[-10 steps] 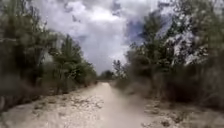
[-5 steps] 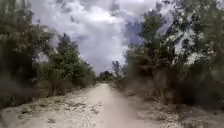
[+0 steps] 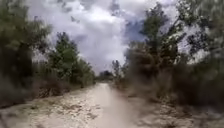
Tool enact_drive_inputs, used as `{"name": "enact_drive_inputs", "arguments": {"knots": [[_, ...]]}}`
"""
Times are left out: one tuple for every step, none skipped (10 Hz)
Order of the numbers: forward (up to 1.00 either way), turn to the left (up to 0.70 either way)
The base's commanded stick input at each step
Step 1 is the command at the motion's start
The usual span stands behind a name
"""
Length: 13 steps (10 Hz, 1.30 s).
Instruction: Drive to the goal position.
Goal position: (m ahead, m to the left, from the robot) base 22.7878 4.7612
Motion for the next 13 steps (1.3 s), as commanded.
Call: {"name": "enact_drive_inputs", "arguments": {"knots": [[0.50,0.25],[0.50,0.25],[0.50,0.25],[0.50,0.24],[0.50,0.09],[0.50,0.03],[0.50,0.00],[0.50,0.00],[0.50,0.00],[0.50,0.00],[0.50,0.00],[0.50,0.00],[0.50,0.00]]}}
